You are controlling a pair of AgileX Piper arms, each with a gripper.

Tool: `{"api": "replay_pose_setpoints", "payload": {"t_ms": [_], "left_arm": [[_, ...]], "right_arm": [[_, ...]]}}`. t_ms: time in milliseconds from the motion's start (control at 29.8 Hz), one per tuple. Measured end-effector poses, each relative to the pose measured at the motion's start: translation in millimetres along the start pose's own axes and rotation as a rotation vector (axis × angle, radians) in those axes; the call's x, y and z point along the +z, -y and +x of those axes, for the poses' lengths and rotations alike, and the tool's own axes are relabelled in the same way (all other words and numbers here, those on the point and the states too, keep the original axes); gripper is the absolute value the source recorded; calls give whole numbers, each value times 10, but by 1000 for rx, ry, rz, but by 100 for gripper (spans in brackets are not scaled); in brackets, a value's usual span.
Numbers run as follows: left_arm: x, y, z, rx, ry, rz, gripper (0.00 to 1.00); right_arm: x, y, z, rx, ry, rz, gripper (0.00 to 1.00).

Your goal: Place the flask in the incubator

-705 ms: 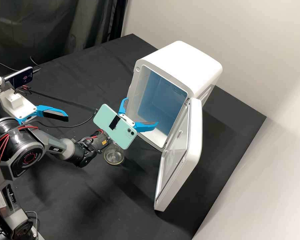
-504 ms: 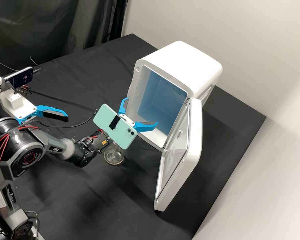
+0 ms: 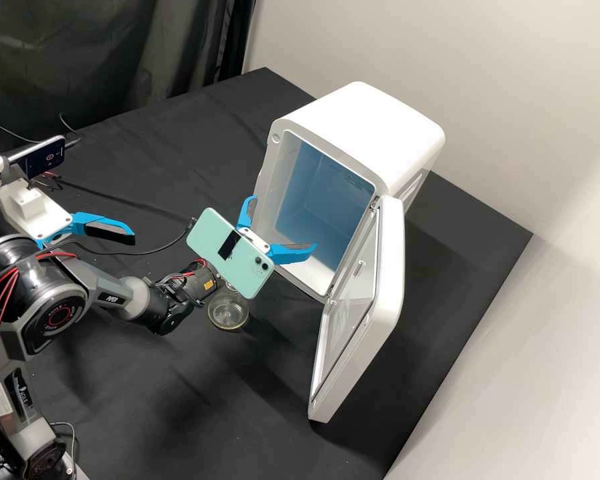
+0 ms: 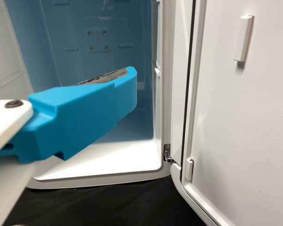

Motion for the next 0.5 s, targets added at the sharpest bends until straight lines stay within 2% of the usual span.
{"api": "replay_pose_setpoints", "payload": {"t_ms": [168, 235, 504], "left_arm": [[-79, 109, -98, -46, -18, 1, 100], [-142, 160, -116, -63, -40, -6, 100], [-370, 352, -161, -122, -115, -14, 100]], "right_arm": [[0, 0, 0, 0, 0, 0, 100], [0, 0, 0, 0, 0, 0, 100], [0, 0, 0, 0, 0, 0, 100]]}}
